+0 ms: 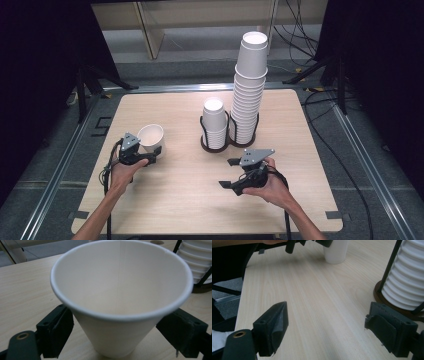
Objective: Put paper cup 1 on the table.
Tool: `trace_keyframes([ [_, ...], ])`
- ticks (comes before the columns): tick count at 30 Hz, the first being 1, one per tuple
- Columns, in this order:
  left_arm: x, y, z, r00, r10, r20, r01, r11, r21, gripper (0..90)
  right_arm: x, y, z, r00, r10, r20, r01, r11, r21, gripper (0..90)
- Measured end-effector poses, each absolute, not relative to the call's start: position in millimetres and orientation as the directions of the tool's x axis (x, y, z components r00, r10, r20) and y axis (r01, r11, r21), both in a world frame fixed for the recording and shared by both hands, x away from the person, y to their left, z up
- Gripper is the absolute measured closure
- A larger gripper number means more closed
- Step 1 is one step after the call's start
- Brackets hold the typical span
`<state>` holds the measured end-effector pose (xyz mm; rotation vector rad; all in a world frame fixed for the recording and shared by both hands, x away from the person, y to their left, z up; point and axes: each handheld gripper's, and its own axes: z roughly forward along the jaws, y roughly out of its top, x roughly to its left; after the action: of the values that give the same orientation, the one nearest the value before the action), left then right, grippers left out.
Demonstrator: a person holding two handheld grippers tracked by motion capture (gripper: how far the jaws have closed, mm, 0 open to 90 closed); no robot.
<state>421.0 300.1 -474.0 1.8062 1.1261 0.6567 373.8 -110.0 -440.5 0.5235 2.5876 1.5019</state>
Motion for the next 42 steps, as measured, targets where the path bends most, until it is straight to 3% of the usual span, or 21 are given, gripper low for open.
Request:
trace_keyframes([
  [18, 378.8, 307.1, -471.6, 0.451, 0.892, -0.024, 0.413, -0.185, 0.892, 14.8, 375.8, -113.8, -438.9, -0.925, 0.370, 0.084, 0.252, 0.434, 0.865, 17.7],
  [42, 312.6, 293.7, -460.1, 0.503, 0.861, -0.069, 0.383, -0.151, 0.911, 14.8, 386.8, -161.0, -407.3, -0.787, 0.609, 0.097, 0.317, 0.264, 0.911, 15.7],
])
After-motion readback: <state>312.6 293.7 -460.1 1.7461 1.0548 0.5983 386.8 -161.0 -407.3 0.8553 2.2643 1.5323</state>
